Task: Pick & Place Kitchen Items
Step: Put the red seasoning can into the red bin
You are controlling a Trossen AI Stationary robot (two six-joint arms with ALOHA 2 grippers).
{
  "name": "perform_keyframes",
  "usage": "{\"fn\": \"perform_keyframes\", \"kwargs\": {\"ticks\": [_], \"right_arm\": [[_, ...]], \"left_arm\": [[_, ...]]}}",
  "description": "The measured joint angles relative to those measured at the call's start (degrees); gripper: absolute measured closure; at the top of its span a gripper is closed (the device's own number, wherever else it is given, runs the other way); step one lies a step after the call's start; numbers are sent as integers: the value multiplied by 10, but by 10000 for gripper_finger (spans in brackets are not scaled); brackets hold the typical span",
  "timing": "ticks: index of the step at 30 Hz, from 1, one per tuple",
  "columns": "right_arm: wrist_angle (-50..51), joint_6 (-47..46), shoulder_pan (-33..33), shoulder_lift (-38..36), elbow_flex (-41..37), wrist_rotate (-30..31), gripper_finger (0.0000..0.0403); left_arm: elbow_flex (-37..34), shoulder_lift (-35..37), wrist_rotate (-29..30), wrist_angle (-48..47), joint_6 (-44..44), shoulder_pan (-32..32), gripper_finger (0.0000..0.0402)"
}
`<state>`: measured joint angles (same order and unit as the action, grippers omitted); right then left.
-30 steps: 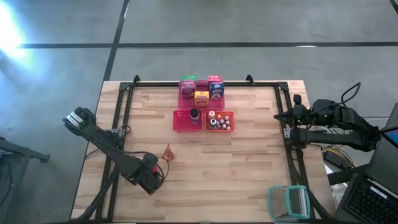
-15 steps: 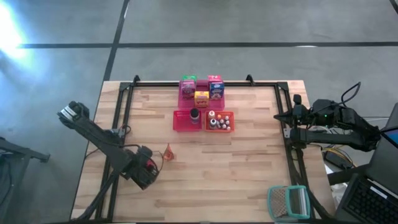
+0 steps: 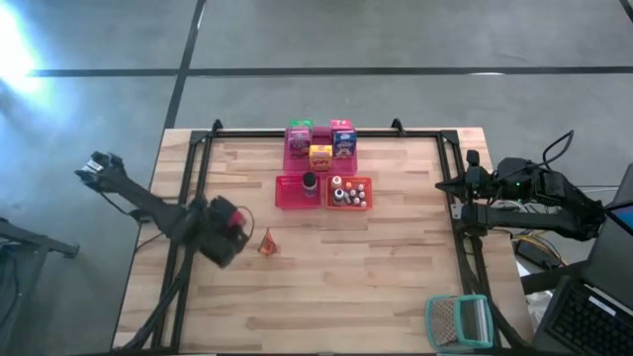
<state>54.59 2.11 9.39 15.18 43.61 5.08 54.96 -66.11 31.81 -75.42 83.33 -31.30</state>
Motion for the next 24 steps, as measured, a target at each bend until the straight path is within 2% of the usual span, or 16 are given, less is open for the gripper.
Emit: {"fn": "perform_keyframes", "kwargs": {"ticks": [6,9,13,16,21,24], "right_arm": [[0,0,0,0,0,0,394],[0,0,0,0,0,0,394],[0,0,0,0,0,0,394],[0,0,0,0,0,0,394],[0,0,0,0,0,0,394],[0,0,0,0,0,0,394]], "left_arm": [[15,39,19,7,-169,115,174],[27,43,17,58,-287,177,169],[35,36,-40,183,-470,251,180],[39,27,-86,262,-573,298,185],[52,4,-128,324,-684,361,172],[57,-20,-174,370,-737,383,168]]}}
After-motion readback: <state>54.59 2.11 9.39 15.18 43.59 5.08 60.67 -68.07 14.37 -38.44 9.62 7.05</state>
